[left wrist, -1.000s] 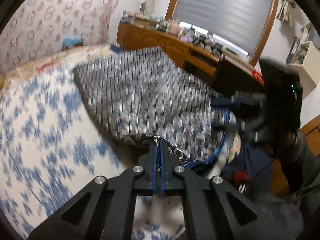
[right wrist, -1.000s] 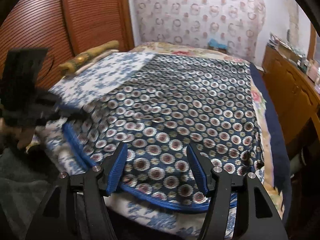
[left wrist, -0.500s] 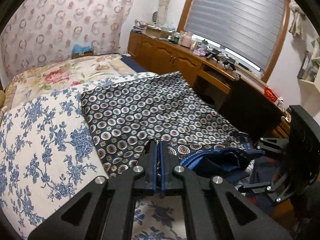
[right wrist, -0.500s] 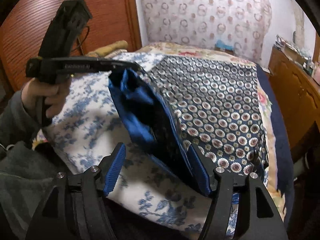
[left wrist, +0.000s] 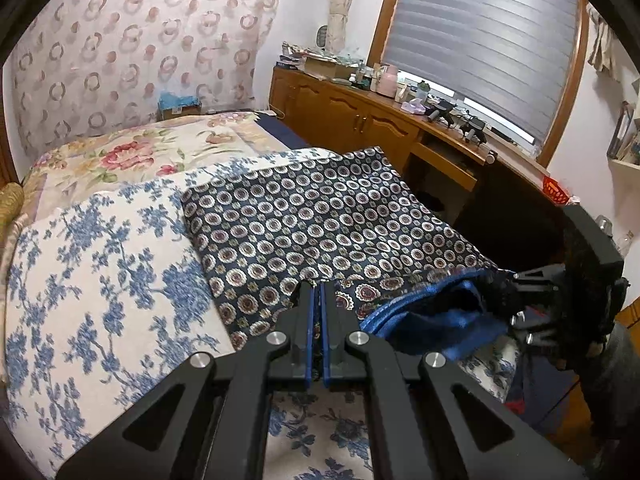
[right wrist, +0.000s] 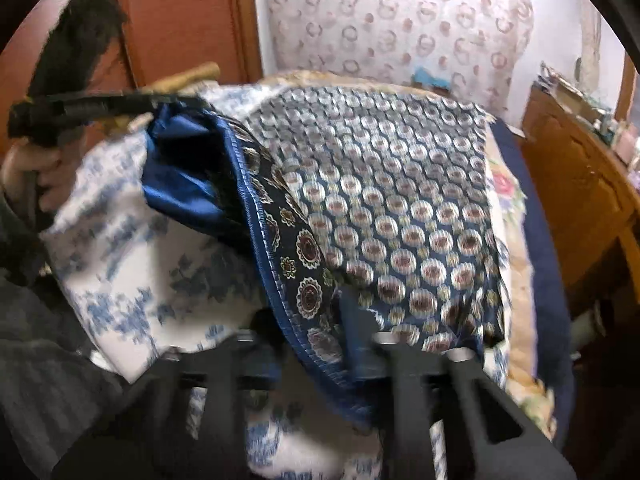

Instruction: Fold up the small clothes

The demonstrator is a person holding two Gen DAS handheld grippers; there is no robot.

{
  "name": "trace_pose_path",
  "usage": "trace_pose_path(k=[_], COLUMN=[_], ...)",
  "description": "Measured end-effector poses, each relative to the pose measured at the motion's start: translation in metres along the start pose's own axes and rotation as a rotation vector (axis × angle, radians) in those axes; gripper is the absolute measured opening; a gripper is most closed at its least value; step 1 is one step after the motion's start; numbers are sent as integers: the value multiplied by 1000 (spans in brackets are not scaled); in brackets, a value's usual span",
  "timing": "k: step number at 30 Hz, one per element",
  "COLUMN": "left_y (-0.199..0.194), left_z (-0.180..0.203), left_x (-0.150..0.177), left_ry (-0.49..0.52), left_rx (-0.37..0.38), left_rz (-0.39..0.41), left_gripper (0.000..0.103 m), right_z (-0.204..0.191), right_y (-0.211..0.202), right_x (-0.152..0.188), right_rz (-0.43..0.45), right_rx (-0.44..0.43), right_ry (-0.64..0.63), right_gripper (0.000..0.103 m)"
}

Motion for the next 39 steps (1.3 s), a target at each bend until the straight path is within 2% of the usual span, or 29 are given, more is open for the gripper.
trace_pose_path(k=[2, 7, 11, 18, 21, 24, 26, 28, 34, 39], left_y=[0, 1, 1, 12, 17, 17, 14, 12, 21, 31], left_z=[-2, -11, -21, -37, -46, -55, -62, -71, -98, -113], left_x=[-5, -19, -33, -43, -45, -46, -48, -50, -54, -52], left_ry=[6, 23, 16, 25, 15, -5, -13, -11, -20, -20], left_rx=[-14, -44, -54, -82, -69, -22, -34, -50, -71, -80], left_rz=[5, 18, 22, 13, 3, -7, 7, 20, -6, -36], left_gripper=[0, 0, 1, 1, 2, 13, 39, 42, 45, 46], right_z=[7, 20, 33, 44, 49, 52, 53, 53, 54, 67], right_y=[1, -5, -3, 13, 26, 43, 55, 68, 101, 117], right_x=[-12, -44, -68, -107, -118, -126, -130, -134, -146, -156], right_rz=[43, 150, 184, 212, 205, 176, 151, 120, 38, 12], right_rx=[-7, -17, -26, -19, -28, -31, -29, -29, 15, 45], right_ry=[21, 45, 69, 20, 20, 15, 2, -20, -88, -67], right_gripper=[8, 5, 4, 3, 3, 3, 3, 3, 3, 3])
Point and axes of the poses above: each gripper's, at about its wrist camera, not at the fingertips, and y roughly the way its jaws point, z to its right, x to its underside, the point moved 4 cm from there along y, roughly the way its jaws point, and after that the axes turned 5 degrees about z, right-handed, at the moved point
